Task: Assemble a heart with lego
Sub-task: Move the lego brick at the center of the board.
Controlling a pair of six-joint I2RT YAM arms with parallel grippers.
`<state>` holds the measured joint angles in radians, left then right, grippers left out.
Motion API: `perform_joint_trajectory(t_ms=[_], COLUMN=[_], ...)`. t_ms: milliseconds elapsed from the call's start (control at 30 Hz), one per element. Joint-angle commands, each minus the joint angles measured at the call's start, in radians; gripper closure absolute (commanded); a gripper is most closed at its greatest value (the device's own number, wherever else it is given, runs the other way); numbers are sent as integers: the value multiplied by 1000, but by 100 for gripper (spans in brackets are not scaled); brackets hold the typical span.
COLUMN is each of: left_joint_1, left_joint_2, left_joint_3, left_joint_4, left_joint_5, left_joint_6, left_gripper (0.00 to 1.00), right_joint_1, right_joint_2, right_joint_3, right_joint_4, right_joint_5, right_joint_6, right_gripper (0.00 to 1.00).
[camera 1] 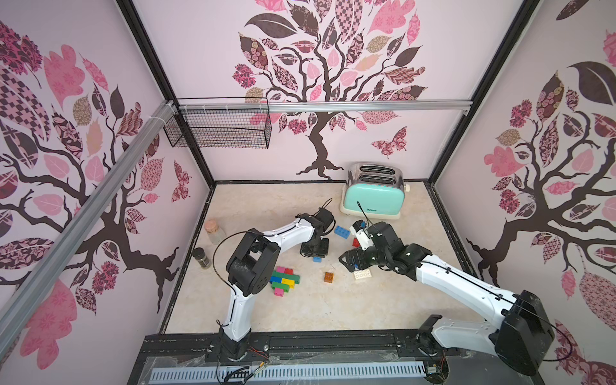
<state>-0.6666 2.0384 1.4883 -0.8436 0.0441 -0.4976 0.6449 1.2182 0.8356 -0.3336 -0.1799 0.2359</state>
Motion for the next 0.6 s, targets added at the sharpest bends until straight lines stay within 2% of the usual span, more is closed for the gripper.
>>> perform_joint_trajectory(t_ms=[0,167,267,400,567], left_joint_1=[-2,10,50,145,238], left_joint_2=[11,-41,-112,-260,-442], left_joint_3=[-5,-18,-56,-179,-309], left_joint_4=[4,30,62,134,157], left_joint_5=[-12,-3,24,73,76], left_joint_6=[-12,-21,-36,-65,-67], left_gripper=[48,36,35,36,37], right_joint_1=[-5,-5,-2,29,86], right_joint_2=[-5,13,34,100,249], right_joint_3=[-7,-8,1,45,148], right_joint_4=[-30,-40,-24,-19,-25], right_joint_5=[14,19,9,25,95], right_joint_6=[2,23,59,84,141], right_gripper=[1,2,4,7,16])
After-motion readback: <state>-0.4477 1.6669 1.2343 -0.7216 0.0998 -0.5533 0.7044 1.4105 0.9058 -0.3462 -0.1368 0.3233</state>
